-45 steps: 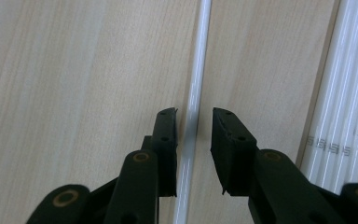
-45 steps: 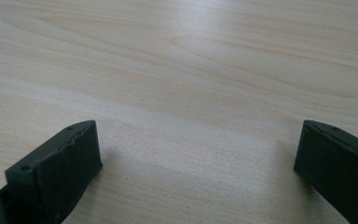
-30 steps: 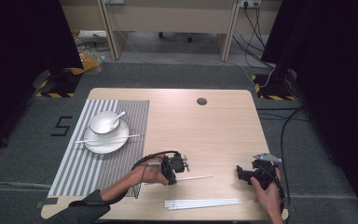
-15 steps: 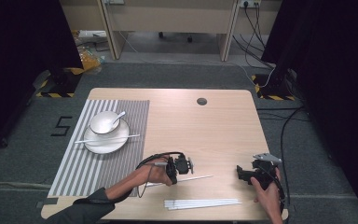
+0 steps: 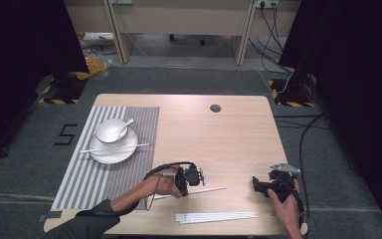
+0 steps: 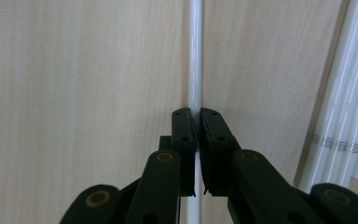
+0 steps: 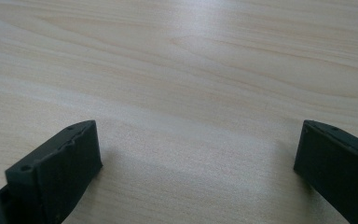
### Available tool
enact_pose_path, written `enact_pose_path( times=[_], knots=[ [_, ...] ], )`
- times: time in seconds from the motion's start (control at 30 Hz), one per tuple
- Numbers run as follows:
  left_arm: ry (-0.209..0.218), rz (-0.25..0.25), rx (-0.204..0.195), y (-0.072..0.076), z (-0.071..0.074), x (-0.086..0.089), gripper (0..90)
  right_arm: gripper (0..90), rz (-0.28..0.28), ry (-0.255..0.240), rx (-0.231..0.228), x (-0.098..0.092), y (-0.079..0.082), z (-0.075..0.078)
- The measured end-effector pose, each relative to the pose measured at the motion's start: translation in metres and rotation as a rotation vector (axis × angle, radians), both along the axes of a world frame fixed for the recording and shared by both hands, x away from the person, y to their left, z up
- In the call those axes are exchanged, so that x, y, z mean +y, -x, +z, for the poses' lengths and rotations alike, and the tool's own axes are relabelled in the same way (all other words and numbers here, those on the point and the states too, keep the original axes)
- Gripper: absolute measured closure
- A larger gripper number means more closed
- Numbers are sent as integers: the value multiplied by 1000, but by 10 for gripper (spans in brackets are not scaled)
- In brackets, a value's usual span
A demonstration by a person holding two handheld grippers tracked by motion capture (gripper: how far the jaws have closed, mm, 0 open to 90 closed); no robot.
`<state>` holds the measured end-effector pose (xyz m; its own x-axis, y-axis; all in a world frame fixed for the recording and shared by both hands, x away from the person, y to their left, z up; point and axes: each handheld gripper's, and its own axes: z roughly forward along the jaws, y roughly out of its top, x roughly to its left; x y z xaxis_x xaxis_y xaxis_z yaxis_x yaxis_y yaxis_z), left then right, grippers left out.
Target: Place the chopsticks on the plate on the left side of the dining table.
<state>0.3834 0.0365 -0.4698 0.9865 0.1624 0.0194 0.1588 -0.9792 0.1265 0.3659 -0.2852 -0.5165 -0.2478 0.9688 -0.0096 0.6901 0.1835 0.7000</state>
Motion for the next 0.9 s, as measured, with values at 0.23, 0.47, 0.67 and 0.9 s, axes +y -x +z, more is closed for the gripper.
enact_pose_path(
  times=[0.23, 0.47, 0.67, 0.9],
  knots=[
    [24, 24, -20, -4, 16, 13, 845, 5, 0, 1, 0, 0, 0, 0],
    [20, 45, -50, -6, 31, 33, 845, 5, 0, 0, 0, 0, 0, 0],
    [39, 96, -61, -10, 45, 63, 845, 5, 0, 0, 0, 0, 0, 0],
    [47, 168, -91, -17, 60, 100, 845, 5, 1, 1, -1, 0, 0, 0]
  ],
)
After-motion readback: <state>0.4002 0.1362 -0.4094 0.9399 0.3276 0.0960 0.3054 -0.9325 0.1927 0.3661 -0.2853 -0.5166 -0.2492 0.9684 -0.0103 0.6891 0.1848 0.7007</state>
